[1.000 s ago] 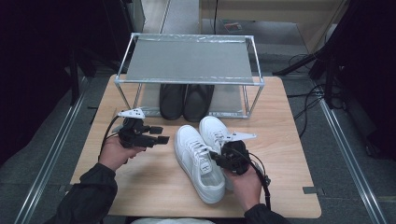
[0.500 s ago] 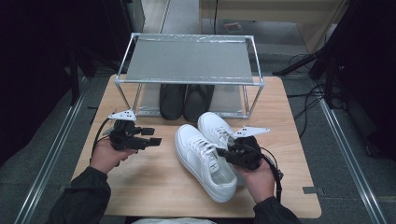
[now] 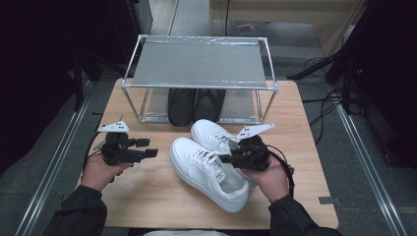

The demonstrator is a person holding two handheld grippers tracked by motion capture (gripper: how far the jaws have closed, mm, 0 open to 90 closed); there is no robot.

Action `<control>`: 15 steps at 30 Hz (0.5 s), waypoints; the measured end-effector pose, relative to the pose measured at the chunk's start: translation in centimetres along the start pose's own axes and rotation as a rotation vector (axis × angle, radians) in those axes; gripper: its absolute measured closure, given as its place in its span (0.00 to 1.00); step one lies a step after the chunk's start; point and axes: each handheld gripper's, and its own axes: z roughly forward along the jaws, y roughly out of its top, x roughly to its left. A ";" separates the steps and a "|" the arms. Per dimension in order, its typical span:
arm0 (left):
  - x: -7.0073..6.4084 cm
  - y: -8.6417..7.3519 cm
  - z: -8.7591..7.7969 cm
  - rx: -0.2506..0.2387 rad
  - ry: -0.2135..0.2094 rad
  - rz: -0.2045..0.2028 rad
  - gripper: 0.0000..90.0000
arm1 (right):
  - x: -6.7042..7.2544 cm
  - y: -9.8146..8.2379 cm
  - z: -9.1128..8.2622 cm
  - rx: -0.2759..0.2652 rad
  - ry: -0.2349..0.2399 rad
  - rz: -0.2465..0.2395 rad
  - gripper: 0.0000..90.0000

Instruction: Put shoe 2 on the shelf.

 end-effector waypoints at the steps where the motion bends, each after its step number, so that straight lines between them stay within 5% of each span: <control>1: 0.0 -0.2 -0.2 -0.001 0.004 -0.006 0.40 | 0.0 0.3 0.4 0.005 0.009 -0.007 0.85; 9: 0.5 -1.3 -1.6 -0.025 0.030 -0.043 0.40 | -0.2 2.6 2.6 0.040 0.099 -0.084 0.85; 15: 0.8 -1.7 -2.5 -0.041 0.047 -0.059 0.40 | -1.1 5.1 2.6 0.042 0.194 -0.148 0.85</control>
